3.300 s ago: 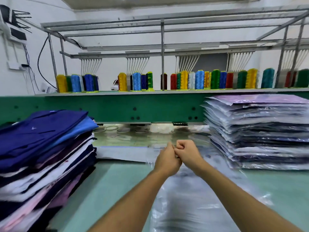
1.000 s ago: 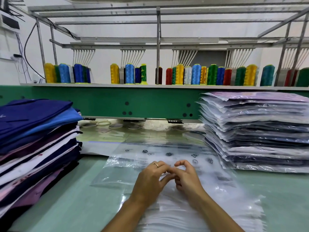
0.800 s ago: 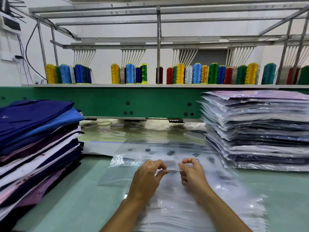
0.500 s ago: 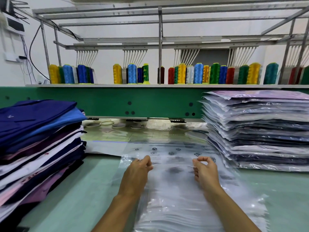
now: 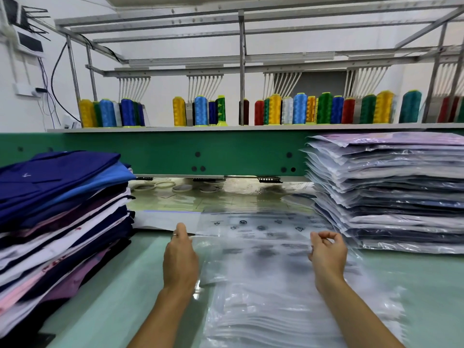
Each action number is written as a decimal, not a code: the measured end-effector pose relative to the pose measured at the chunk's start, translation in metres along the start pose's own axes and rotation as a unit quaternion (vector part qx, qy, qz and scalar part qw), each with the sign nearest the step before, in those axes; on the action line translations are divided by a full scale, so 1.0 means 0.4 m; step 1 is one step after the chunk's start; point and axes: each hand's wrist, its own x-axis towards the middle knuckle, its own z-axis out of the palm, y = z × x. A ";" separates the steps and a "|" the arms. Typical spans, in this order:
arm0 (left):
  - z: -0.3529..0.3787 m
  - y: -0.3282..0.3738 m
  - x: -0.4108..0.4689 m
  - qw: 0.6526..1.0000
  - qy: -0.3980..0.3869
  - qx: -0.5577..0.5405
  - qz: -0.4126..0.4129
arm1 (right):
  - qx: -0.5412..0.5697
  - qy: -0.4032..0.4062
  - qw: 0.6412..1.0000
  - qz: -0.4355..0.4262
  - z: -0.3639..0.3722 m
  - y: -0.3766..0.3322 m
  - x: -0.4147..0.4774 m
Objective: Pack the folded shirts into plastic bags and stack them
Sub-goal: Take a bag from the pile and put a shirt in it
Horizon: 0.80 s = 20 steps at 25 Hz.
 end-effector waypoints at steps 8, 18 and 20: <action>0.035 -0.008 0.011 0.982 -0.067 0.058 0.169 | -0.004 -0.042 0.999 -0.001 -0.006 0.012 -0.002; 0.046 0.010 -0.014 0.989 -0.058 0.007 0.133 | -0.260 -0.123 0.933 -0.216 0.018 0.020 -0.065; 0.046 0.018 -0.013 0.990 -0.035 -0.008 0.138 | -0.297 -0.158 0.888 -0.312 0.020 0.012 -0.080</action>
